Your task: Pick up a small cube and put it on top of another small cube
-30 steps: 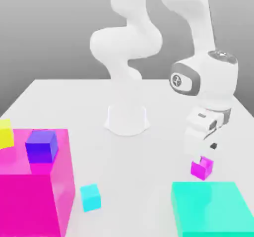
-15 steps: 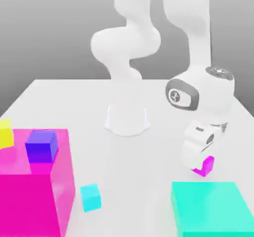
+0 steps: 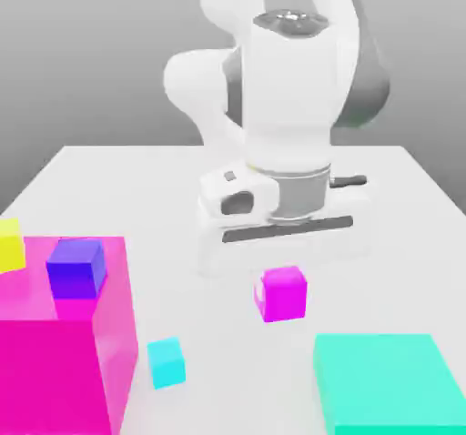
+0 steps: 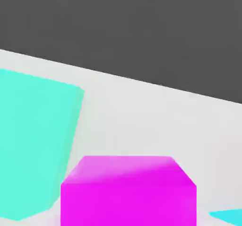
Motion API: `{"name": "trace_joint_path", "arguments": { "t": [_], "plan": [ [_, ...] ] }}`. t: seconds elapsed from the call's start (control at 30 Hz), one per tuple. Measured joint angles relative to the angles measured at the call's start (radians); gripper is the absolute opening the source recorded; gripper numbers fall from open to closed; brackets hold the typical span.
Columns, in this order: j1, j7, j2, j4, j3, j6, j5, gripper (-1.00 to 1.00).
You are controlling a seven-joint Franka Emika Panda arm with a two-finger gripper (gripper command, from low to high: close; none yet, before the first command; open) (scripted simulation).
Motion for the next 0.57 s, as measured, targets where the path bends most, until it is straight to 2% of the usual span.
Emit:
{"name": "trace_joint_path", "arguments": {
  "t": [0.17,0.27,0.37,0.4,0.57],
  "plan": [
    [-0.13,-0.008,-0.049,0.139,-0.124,-0.182,-0.002,-1.0],
    [-0.211,0.004,-0.068,0.196,-0.197,-0.278,-0.036,-1.0],
    [-0.258,0.006,-0.024,0.171,-0.245,-0.234,-0.056,-1.0],
    [-0.262,0.002,-0.006,0.15,-0.251,-0.198,-0.052,1.0],
    [-0.262,0.002,-0.006,0.15,-0.251,-0.198,-0.052,1.0]
  ]
}}
